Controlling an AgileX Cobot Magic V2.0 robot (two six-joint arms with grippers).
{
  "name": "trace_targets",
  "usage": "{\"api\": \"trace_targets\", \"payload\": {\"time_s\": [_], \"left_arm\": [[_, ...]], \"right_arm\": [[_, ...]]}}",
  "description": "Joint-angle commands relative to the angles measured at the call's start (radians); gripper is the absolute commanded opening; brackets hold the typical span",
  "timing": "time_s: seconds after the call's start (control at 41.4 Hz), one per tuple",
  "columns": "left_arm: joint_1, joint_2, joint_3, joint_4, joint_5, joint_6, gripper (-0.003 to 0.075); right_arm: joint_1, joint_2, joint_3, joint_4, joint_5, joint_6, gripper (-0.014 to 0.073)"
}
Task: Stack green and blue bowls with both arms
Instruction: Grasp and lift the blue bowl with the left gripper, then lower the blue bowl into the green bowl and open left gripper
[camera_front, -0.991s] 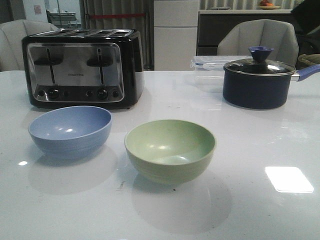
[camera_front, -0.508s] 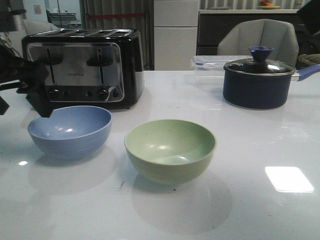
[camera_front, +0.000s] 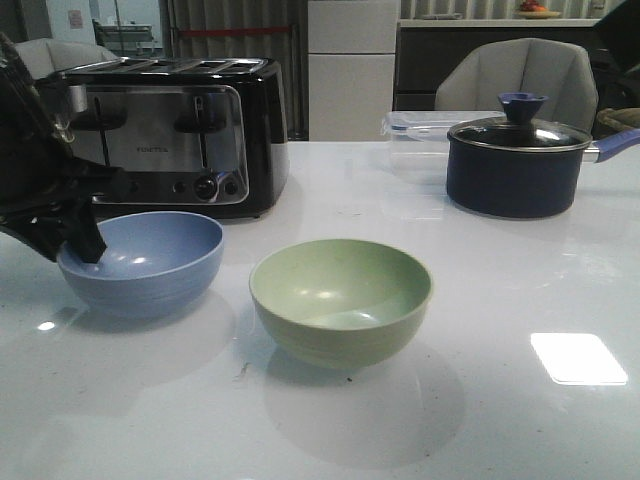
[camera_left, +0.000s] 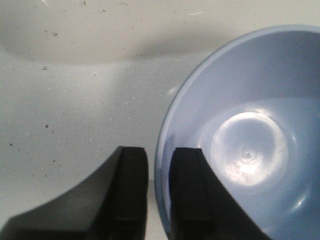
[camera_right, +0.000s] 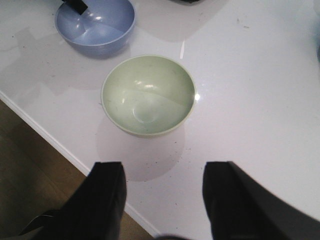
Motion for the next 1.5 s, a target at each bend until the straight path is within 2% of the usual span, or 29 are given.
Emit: {"api": "trace_targets", "payload": {"time_s": [0.0, 0.29, 0.508, 0.895, 1.233, 1.33, 1.475], "left_arm": [[-0.006, -0.049, -0.028, -0.017, -0.009, -0.008, 0.0103], [-0.033, -0.156, -0.065, -0.044, 0.084, -0.008, 0.0093], [-0.141, -0.204, -0.209, -0.113, 0.184, -0.008, 0.0093], [-0.35, -0.164, -0.259, -0.125, 0.147, -0.007, 0.0093], [-0.371, -0.014, -0.259, -0.125, 0.121, -0.007, 0.0094], [-0.371, 0.018, -0.259, -0.129, 0.121, -0.007, 0.0133], [-0.372, 0.036, -0.259, -0.141, 0.123, -0.007, 0.0292]], "right_arm": [[0.001, -0.008, -0.028, -0.006, -0.068, -0.01, 0.0463], [0.001, -0.008, -0.028, -0.006, -0.068, -0.01, 0.0463], [0.001, -0.008, -0.028, -0.006, -0.068, -0.01, 0.0463], [0.001, -0.008, -0.028, -0.006, -0.068, -0.01, 0.0463], [0.001, -0.008, -0.028, -0.006, -0.068, -0.01, 0.0463], [0.001, -0.008, -0.028, -0.006, -0.068, -0.01, 0.0463], [0.001, -0.008, -0.028, -0.006, -0.068, -0.01, 0.0463]]}}
